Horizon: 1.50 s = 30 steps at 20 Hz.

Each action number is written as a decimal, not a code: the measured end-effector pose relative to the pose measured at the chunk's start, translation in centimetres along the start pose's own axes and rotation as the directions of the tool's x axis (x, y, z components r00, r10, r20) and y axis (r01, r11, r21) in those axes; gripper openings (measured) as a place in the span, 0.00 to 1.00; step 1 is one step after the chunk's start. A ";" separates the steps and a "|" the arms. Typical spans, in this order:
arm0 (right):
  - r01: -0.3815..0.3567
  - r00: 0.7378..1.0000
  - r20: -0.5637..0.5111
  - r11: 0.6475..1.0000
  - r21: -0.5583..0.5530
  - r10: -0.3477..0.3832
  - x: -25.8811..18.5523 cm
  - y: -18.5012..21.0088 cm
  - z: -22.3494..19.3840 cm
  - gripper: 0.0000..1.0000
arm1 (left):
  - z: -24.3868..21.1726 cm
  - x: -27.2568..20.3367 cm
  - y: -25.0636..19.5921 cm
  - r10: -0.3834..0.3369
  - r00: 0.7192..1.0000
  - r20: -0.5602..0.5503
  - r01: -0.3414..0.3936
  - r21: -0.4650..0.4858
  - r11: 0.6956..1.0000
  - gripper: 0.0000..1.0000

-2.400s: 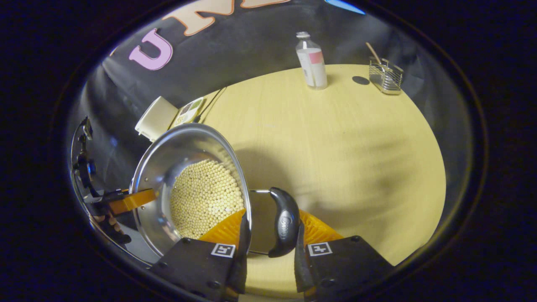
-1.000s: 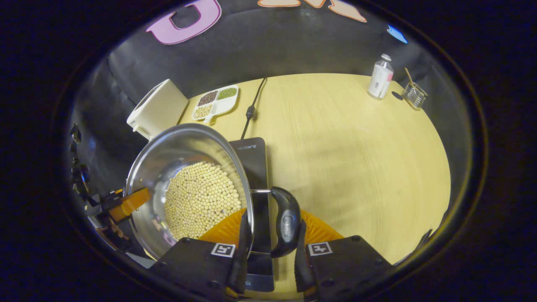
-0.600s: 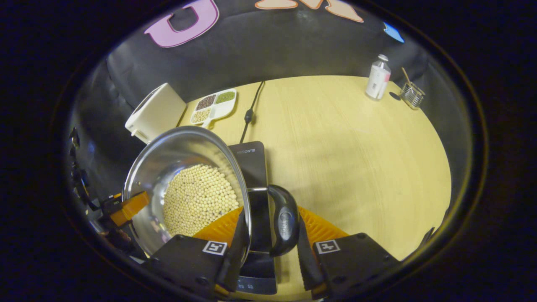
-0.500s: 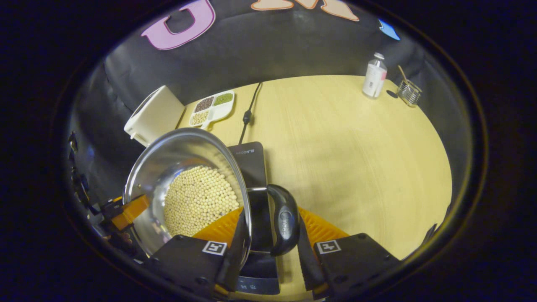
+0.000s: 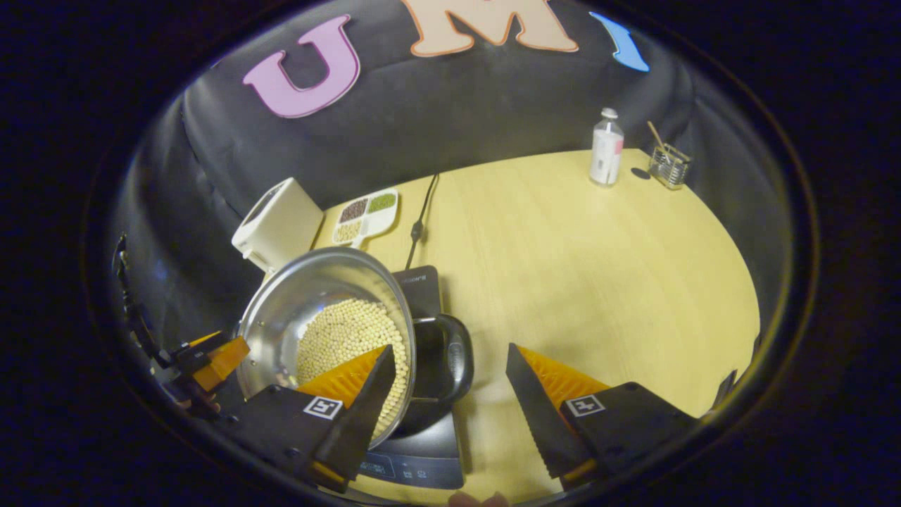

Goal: First push the handle of the pot to place it horizontally, then grasp the pot with both hands and set it on the induction cooktop.

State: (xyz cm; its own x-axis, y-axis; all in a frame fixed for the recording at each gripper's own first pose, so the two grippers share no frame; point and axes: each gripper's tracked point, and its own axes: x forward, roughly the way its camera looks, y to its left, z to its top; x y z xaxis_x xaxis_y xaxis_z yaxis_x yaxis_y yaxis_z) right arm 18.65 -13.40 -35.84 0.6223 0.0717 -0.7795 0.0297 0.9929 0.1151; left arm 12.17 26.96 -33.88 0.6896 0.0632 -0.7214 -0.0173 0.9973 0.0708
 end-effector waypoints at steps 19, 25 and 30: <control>-0.208 0.893 0.386 0.973 -0.098 0.230 -20.3 -12.9 6.4 0.98 | 9.5 -25.1 -18.3 0.112 0.864 0.491 -0.138 0.018 0.990 0.98; -0.159 0.768 0.595 0.970 -0.182 0.237 -28.9 -12.5 12.1 0.97 | 14.0 -30.4 -21.1 0.064 0.783 0.618 -0.060 -0.028 0.998 1.00; -0.034 0.636 0.730 0.954 -0.297 0.250 -35.6 -10.8 14.1 0.93 | 14.9 -34.2 -19.4 0.086 0.715 0.694 -0.058 -0.064 0.996 1.00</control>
State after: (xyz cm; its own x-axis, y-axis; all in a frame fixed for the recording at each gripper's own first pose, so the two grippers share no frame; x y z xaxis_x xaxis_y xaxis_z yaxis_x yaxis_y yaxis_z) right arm 7.17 -28.06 -0.66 0.9743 0.2246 -0.0172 -0.2252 0.9732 -0.0460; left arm -0.28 4.88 -0.34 0.9938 0.1062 -0.0318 -0.1039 0.9922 0.0684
